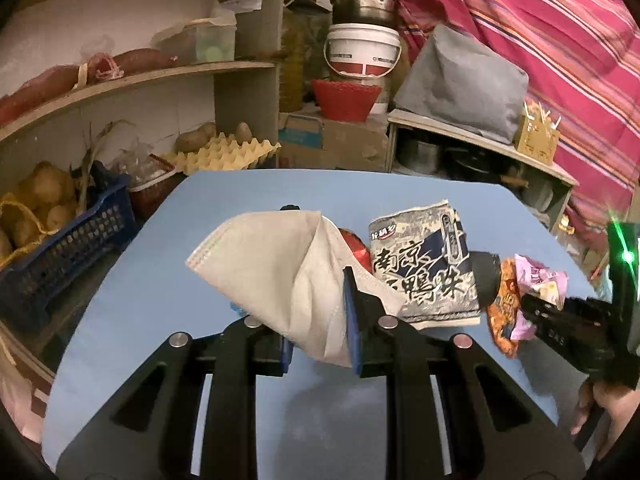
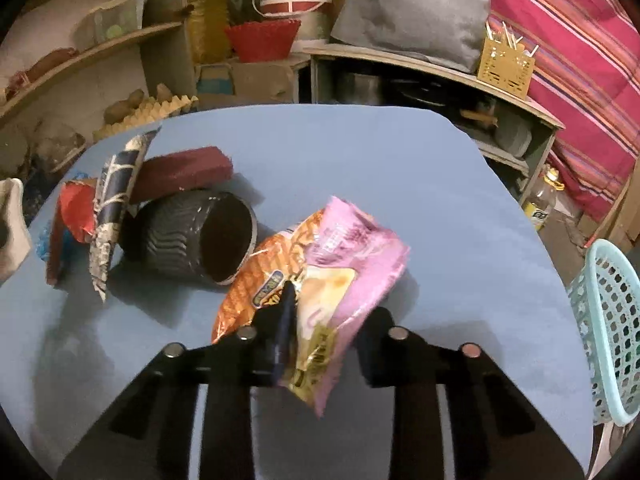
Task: Collect trash
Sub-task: 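Carry the white cloth and pink snack bag over the basket with both tools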
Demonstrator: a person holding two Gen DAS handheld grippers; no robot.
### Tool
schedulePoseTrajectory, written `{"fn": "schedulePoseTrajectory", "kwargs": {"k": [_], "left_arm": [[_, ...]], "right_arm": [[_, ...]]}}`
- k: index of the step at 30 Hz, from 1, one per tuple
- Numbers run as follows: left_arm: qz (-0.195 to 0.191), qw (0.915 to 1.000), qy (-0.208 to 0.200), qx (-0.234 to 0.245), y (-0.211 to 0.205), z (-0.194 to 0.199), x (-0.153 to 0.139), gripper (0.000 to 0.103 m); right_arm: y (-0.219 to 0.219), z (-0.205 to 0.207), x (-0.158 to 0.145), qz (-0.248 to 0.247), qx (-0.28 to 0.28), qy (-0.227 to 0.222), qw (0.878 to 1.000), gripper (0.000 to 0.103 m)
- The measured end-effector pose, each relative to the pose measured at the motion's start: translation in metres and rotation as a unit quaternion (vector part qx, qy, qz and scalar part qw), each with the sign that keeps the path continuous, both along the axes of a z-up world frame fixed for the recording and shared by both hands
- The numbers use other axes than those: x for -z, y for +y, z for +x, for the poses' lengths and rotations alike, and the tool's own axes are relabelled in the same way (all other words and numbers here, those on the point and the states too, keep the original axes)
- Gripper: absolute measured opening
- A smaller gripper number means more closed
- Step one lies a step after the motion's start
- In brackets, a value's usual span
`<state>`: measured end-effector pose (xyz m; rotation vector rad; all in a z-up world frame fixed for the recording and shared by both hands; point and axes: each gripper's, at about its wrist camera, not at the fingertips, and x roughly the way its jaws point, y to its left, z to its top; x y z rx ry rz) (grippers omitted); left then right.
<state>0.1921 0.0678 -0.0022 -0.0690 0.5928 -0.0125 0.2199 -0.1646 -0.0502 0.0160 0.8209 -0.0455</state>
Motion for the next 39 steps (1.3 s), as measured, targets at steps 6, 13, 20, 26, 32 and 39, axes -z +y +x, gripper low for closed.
{"fn": "schedulePoseTrajectory", "kwargs": {"k": [6,13,20,26,32,39], "left_arm": [[-0.003,0.9999,-0.008,0.006,-0.013,-0.004,-0.005,0.020],[0.001,0.9997,-0.017,0.019,-0.038,-0.009,-0.009,0.020],[-0.011,0.9993,-0.005,0.035,-0.066,-0.010,-0.006,0.020],[-0.008,0.9986,-0.012,0.051,-0.100,-0.009,-0.019,0.020],[-0.006,0.9961,-0.025,0.085,-0.156,-0.011,-0.031,0.020],[0.003,0.9906,-0.030,0.134,-0.224,-0.011,-0.034,0.020]], "right_arm": [[-0.026,-0.010,-0.014,0.034,-0.006,-0.018,0.999,0.018],[-0.056,-0.022,-0.029,0.047,-0.001,-0.037,0.998,0.018],[-0.093,-0.033,-0.038,0.049,0.007,-0.047,0.998,0.017],[-0.137,-0.047,-0.047,0.044,0.029,-0.062,0.997,0.018],[-0.198,-0.064,-0.054,0.045,0.074,-0.073,0.994,0.017],[-0.270,-0.092,-0.058,0.037,0.130,-0.087,0.987,0.018]]}}
